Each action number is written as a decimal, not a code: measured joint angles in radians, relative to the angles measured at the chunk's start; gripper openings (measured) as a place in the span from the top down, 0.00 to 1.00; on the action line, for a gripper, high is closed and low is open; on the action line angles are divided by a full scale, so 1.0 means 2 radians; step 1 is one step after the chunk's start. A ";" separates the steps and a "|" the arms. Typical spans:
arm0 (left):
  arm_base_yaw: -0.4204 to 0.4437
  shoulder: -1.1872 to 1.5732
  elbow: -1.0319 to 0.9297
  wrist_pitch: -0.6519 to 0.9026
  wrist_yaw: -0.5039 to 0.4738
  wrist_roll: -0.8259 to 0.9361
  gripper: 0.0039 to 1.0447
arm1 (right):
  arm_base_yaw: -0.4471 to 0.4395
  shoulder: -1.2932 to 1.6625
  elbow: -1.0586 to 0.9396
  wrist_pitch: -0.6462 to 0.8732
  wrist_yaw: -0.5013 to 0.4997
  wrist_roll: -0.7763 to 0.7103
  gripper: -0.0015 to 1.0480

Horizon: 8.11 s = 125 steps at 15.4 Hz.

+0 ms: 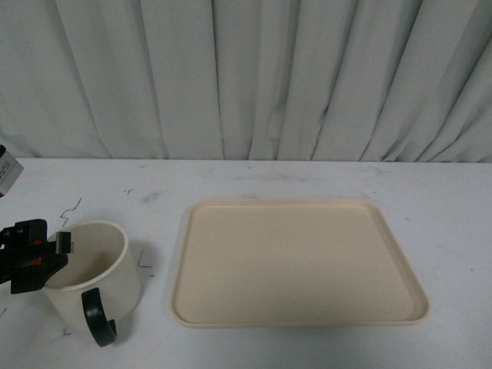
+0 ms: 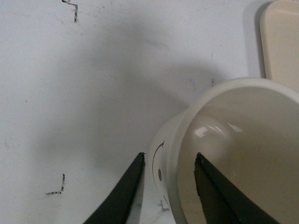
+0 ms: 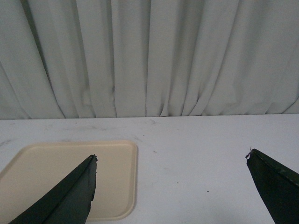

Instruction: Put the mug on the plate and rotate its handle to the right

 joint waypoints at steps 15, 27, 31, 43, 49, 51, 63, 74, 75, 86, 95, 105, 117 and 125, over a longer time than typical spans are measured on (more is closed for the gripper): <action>-0.168 -0.057 0.092 -0.028 -0.107 -0.027 0.97 | 0.000 0.000 0.000 0.000 0.000 0.000 0.06; -0.270 0.154 0.231 -0.027 -0.158 -0.067 0.97 | 0.000 0.000 0.000 0.000 0.000 0.000 0.06; -0.274 0.168 0.245 -0.035 -0.158 -0.086 0.94 | 0.000 0.000 0.000 0.000 0.000 0.000 0.06; -0.288 -0.150 0.032 0.271 -0.245 0.083 0.14 | 0.000 0.000 0.000 0.000 -0.001 0.000 0.06; -0.161 -0.328 -0.179 0.266 -0.219 0.071 0.85 | 0.000 0.000 0.000 0.000 0.000 0.000 0.06; -0.131 -0.368 -0.216 0.250 -0.188 0.069 0.99 | 0.000 0.000 0.000 0.000 0.000 0.000 0.06; 0.002 -0.602 -0.308 0.123 -0.052 0.068 0.99 | 0.000 0.000 0.000 0.000 0.000 0.000 0.06; 0.002 -0.762 -0.308 -0.032 -0.052 0.068 0.99 | 0.000 0.000 0.000 0.000 0.000 0.000 0.06; 0.002 -0.770 -0.308 -0.042 -0.052 0.068 0.99 | 0.000 0.000 0.000 0.000 0.000 0.000 0.06; 0.002 -0.868 -0.308 -0.145 -0.052 0.067 0.44 | 0.000 0.000 0.000 0.000 0.000 0.000 0.06; 0.002 -0.868 -0.308 -0.145 -0.052 0.068 0.06 | 0.174 0.408 0.192 0.173 0.159 -0.049 0.06; 0.002 -0.868 -0.308 -0.145 -0.052 0.068 0.06 | 0.219 0.737 0.459 0.014 0.096 0.214 0.06; 0.002 -0.868 -0.308 -0.145 -0.052 0.068 0.06 | 0.183 0.869 0.428 0.195 0.114 0.272 0.06; 0.002 -0.868 -0.308 -0.145 -0.052 0.068 0.06 | 0.206 0.918 0.433 0.235 0.190 0.223 0.06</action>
